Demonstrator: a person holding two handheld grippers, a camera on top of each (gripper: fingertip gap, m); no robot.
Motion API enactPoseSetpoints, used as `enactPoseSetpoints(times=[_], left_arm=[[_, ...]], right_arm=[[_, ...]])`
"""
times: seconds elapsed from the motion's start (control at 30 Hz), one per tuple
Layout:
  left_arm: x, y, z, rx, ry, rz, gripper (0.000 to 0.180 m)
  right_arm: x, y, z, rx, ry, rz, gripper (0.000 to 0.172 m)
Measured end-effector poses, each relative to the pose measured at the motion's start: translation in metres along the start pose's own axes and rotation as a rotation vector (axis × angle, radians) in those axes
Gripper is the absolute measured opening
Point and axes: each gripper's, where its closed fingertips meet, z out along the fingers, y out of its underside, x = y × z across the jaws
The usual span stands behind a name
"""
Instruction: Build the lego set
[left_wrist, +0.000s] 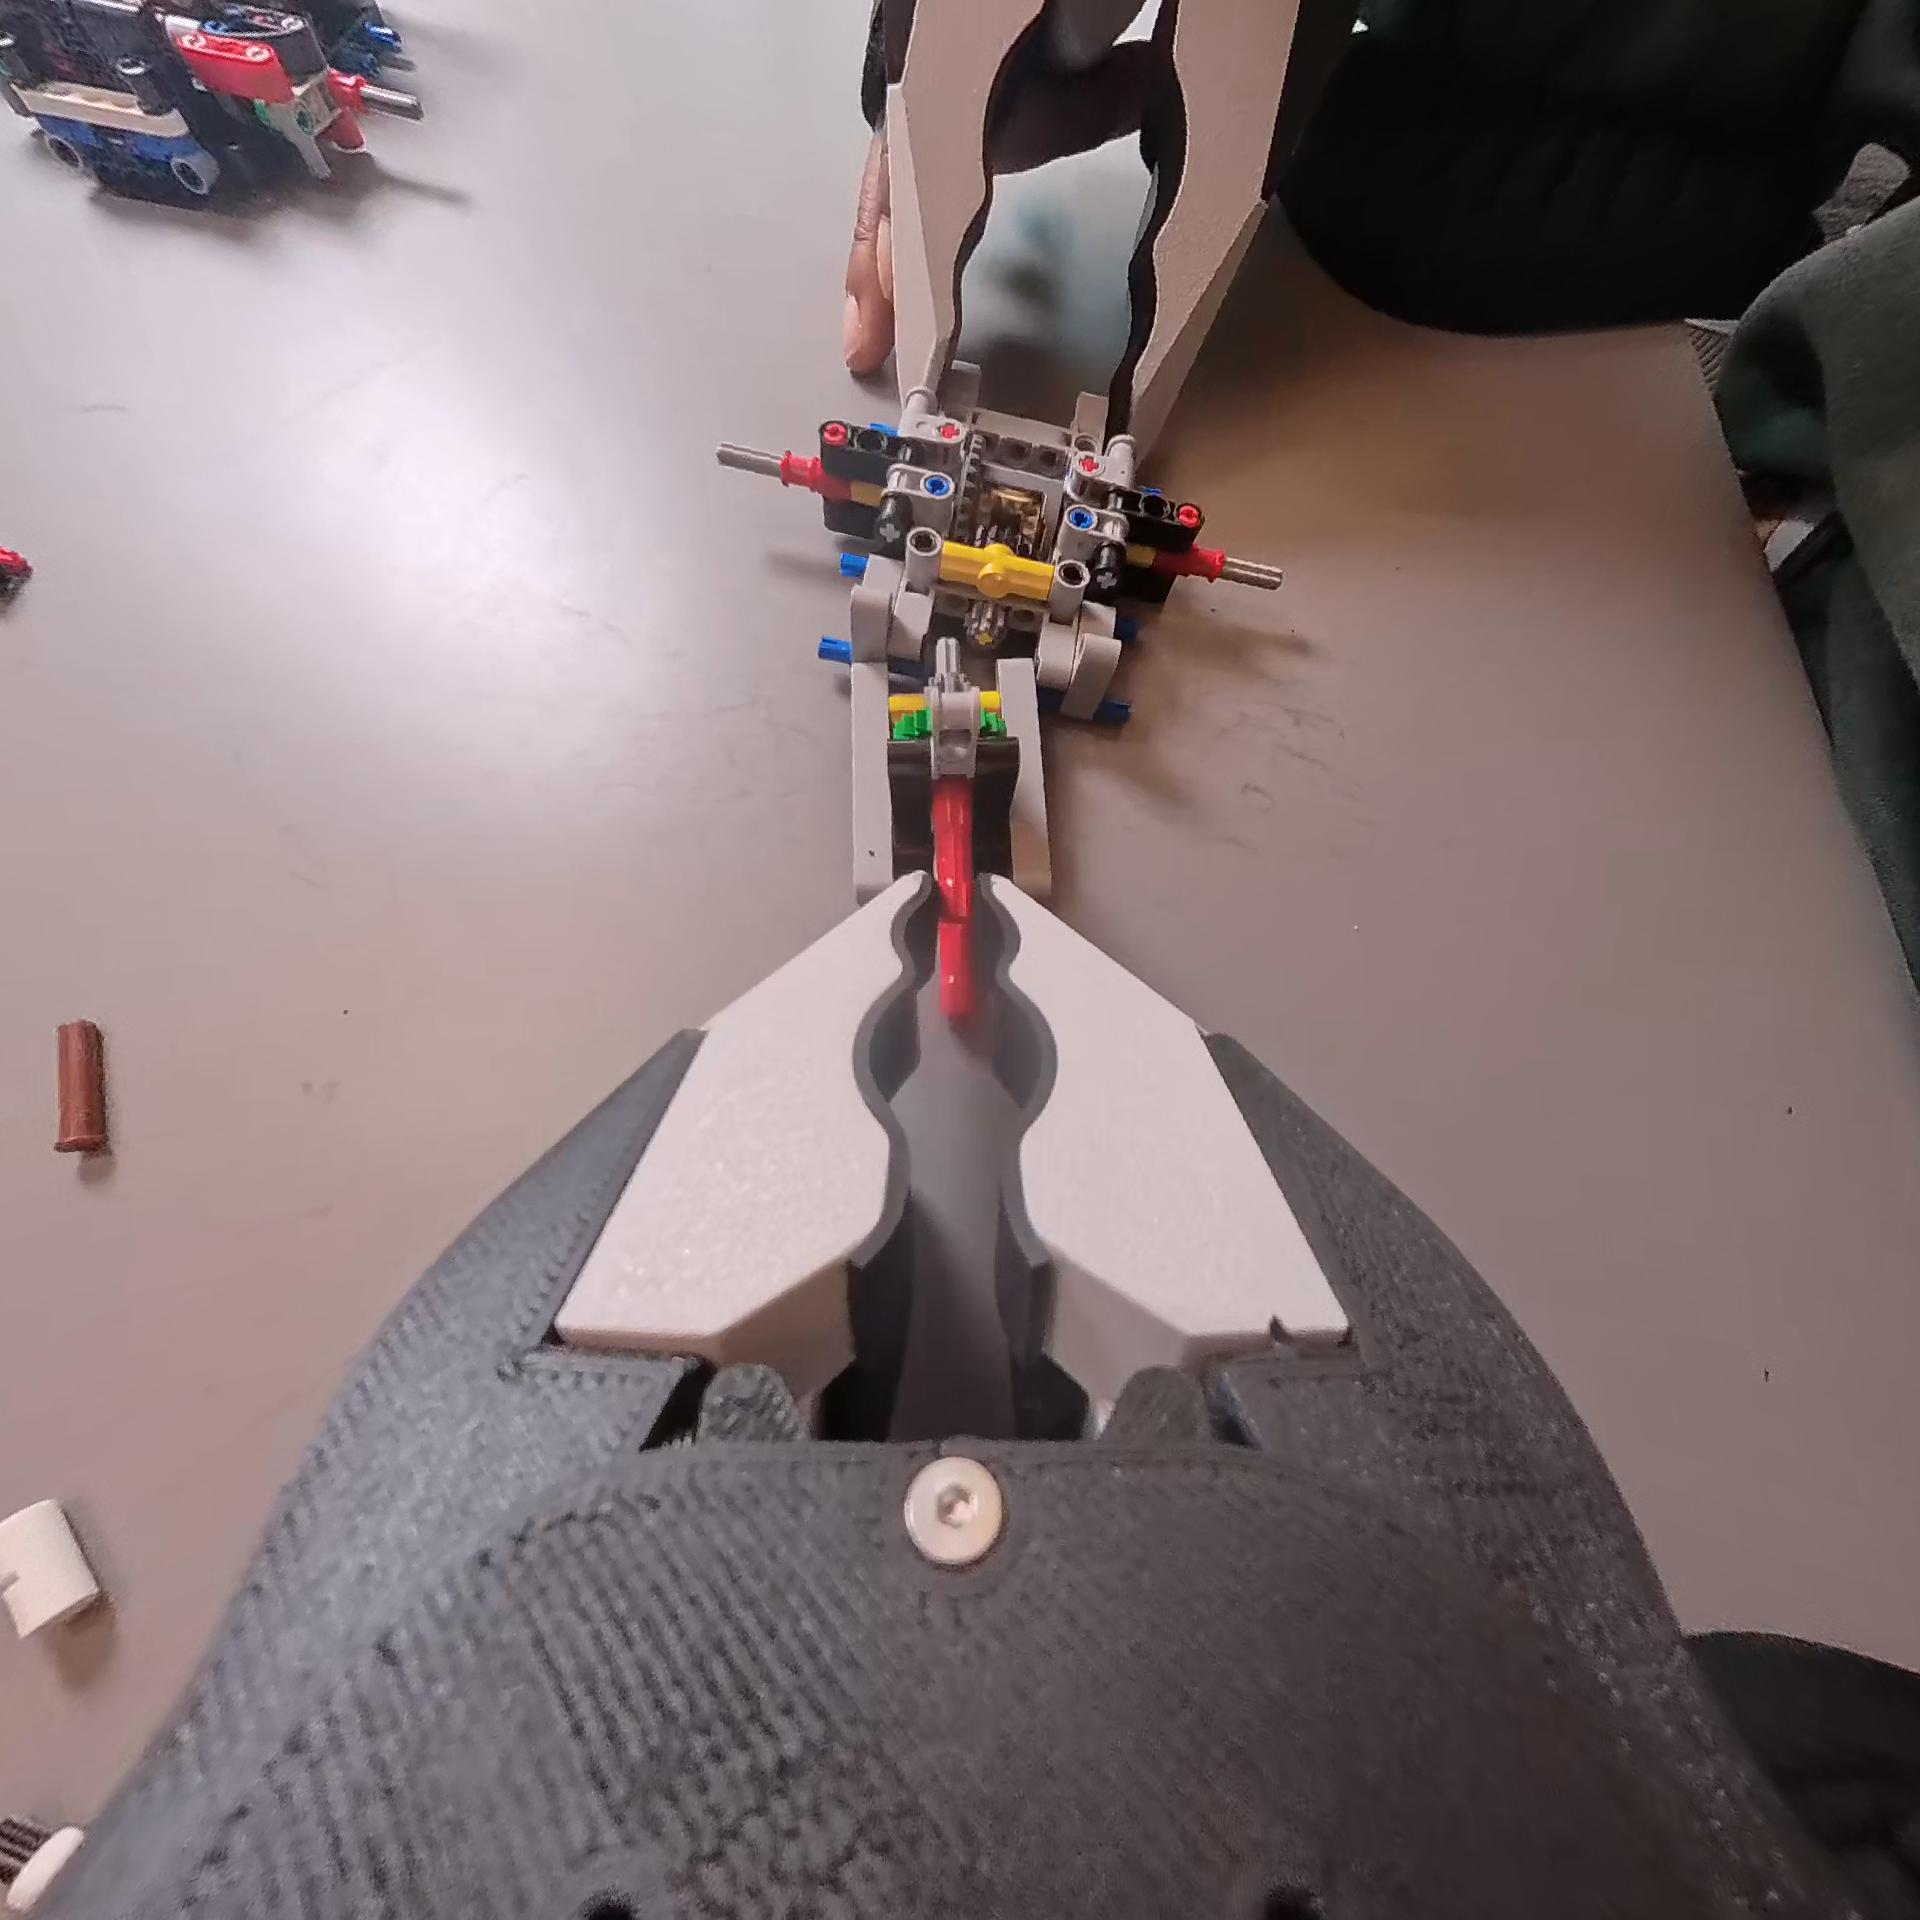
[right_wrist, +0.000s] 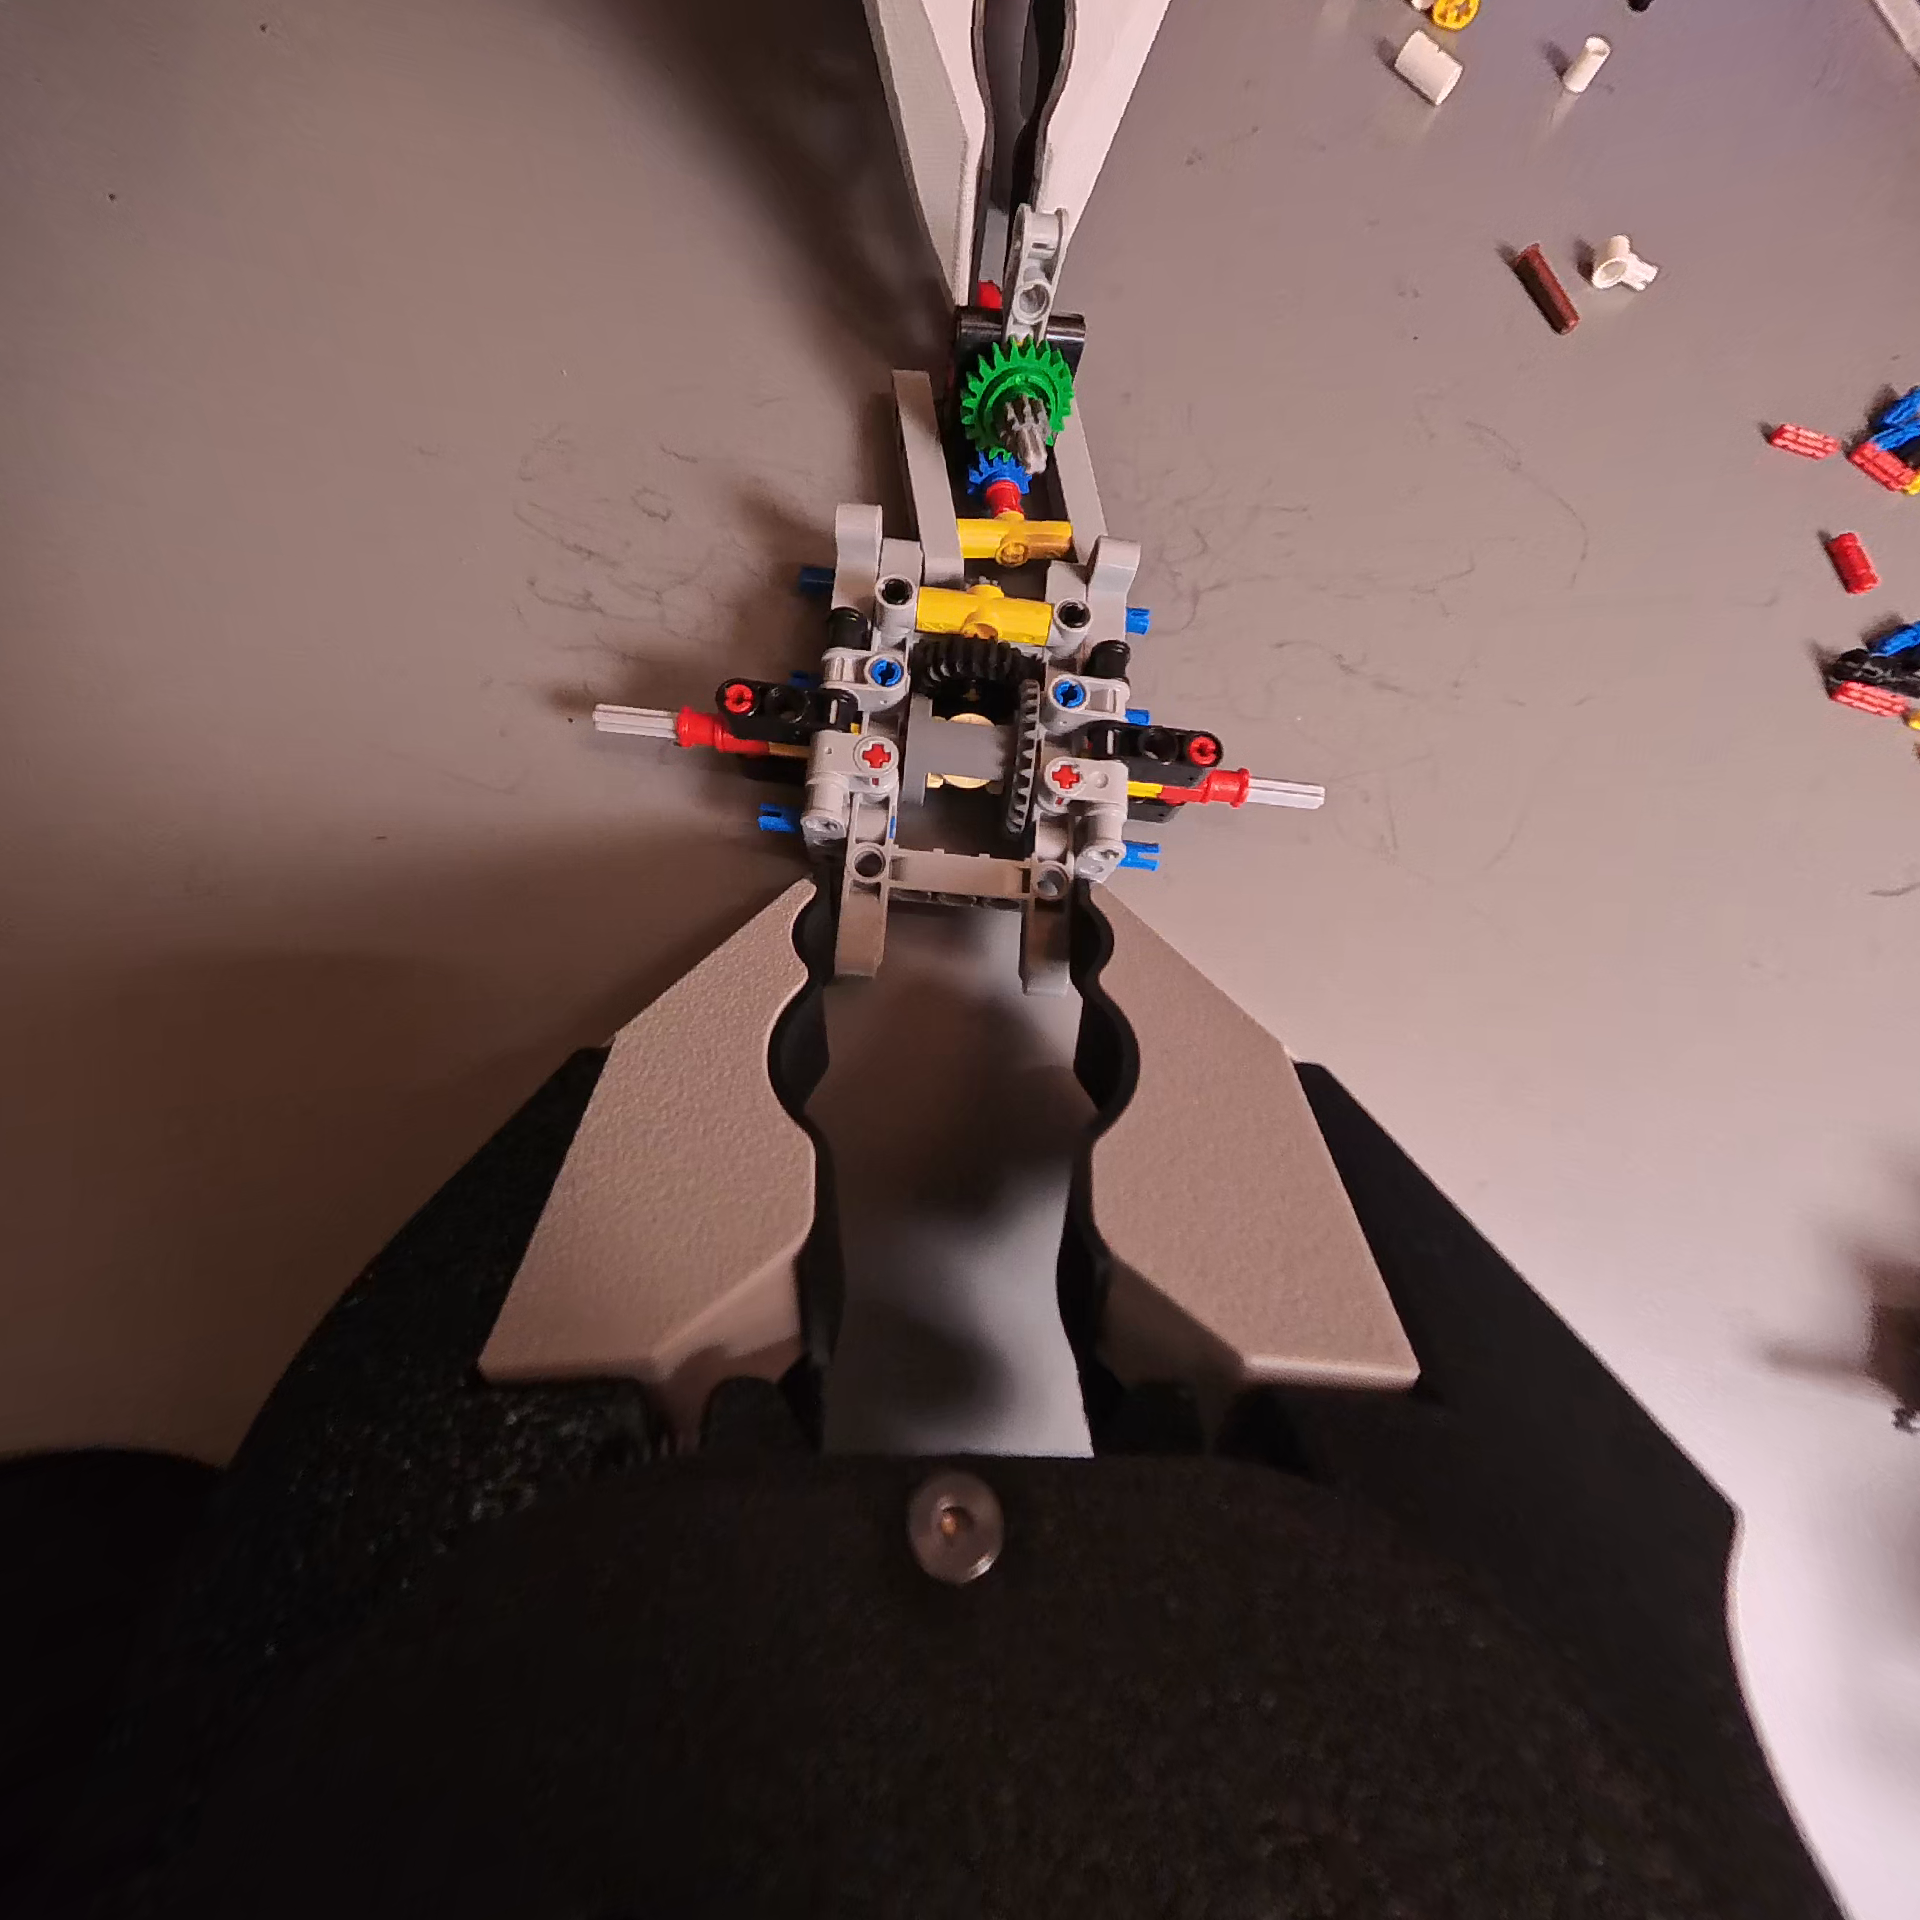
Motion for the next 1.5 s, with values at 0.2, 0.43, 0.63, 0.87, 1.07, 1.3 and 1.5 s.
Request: enactPoseSetpoints(times=[0.2,0.43,0.63,0.87,1.07,1.3,1.5], left_arm=[[0.000,0.002,0.003,-0.007,0.004,0.005,0.005],[0.001,0.002,0.004,-0.009,0.004,0.010,0.005],[0.001,0.001,0.004,-0.001,0.005,0.011,0.005],[-0.001,0.001,0.003,0.006,-0.006,0.033,0.005],[-0.004,0.002,0.001,0.006,-0.007,0.055,0.005],[-0.004,0.002,0.001,0.003,-0.017,0.080,0.005],[-0.003,0.001,0.003,0.002,-0.018,0.088,0.005]], right_arm=[[0.000,0.000,0.000,0.002,-0.001,0.000,0.044],[0.000,0.000,-0.001,0.001,-0.001,-0.003,0.044],[0.001,0.001,-0.001,-0.006,0.005,0.001,0.059],[0.006,0.001,0.000,-0.012,0.008,0.014,0.066],[0.005,-0.001,0.004,-0.022,-0.049,0.014,0.055],[0.009,-0.007,-0.005,0.069,-0.033,0.047,0.053],[0.009,-0.017,-0.007,0.131,-0.045,0.058,0.053]])
